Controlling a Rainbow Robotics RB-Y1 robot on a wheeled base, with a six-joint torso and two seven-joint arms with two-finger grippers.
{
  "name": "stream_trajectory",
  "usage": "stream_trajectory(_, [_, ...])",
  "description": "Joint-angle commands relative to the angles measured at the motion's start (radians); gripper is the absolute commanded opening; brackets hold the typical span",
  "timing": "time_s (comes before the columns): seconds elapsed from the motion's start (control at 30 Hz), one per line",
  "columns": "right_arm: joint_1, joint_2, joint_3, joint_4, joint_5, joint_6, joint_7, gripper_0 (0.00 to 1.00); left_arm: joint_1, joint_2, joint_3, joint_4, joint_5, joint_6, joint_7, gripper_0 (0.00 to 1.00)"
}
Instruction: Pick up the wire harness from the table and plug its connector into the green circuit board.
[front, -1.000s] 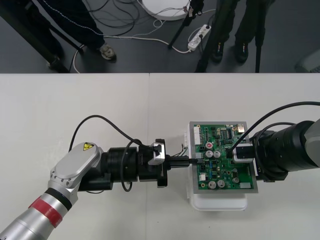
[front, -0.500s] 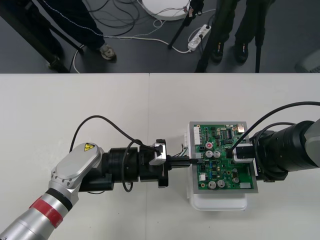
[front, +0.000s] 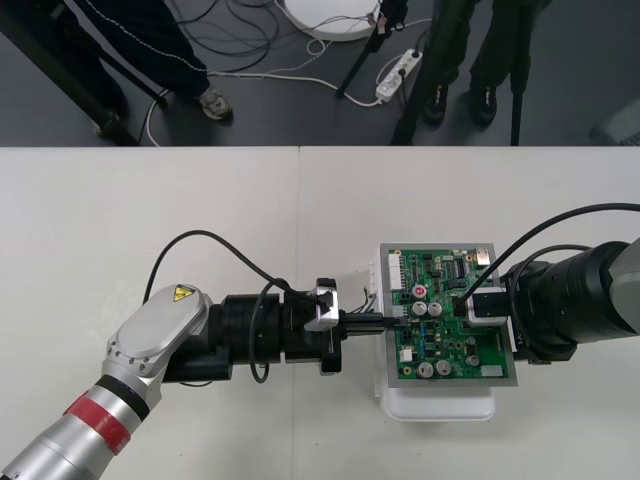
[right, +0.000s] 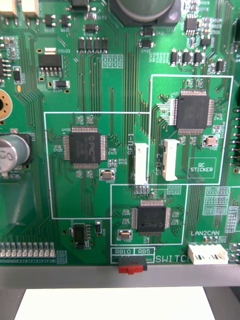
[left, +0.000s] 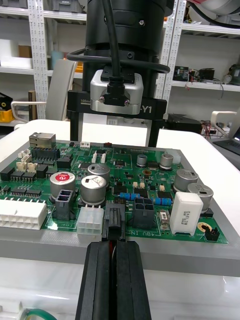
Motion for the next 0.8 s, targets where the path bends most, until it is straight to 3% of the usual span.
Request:
stream_trajectory(0.03, [-0.039,0.028,0.033,-0.04,-0.015,0.015,0.024,1.0,-0.035,-0.073,-0.035,-0.036,-0.019,0.033,0.092,0.0])
stream_trajectory(0.33, [-0.042,0.027,0.03,-0.04,-0.017,0.015,0.018,1.0,-0.033,-0.036,-0.035,-0.036,-0.001,0.034,0.093,0.01])
stream_trajectory(0.37, [-0.044,0.024,0.03,-0.04,-0.017,0.015,0.018,1.0,-0.033,-0.025,-0.035,-0.036,0.008,0.034,0.093,0.11])
stream_trajectory(0.4, [-0.044,0.024,0.03,-0.04,-0.017,0.015,0.018,1.0,-0.033,-0.019,-0.035,-0.034,0.013,0.034,0.093,0.31])
stream_trajectory(0.43, [-0.044,0.021,0.028,-0.04,-0.017,0.015,0.018,1.0,-0.032,-0.01,-0.035,-0.036,0.02,0.034,0.093,0.64])
stream_trajectory(0.47, [-0.044,0.019,0.028,-0.04,-0.017,0.015,0.018,1.0,-0.03,-0.002,-0.035,-0.036,0.025,0.034,0.093,0.81])
stream_trajectory(0.53, [-0.044,0.013,0.027,-0.04,-0.017,0.015,0.018,1.0,-0.027,0.012,-0.031,-0.036,0.036,0.036,0.093,1.0])
stream_trajectory(0.8, [-0.048,-0.012,0.005,-0.04,-0.025,0.016,0.024,1.0,-0.006,0.085,0.013,-0.036,0.073,0.045,0.075,1.0])
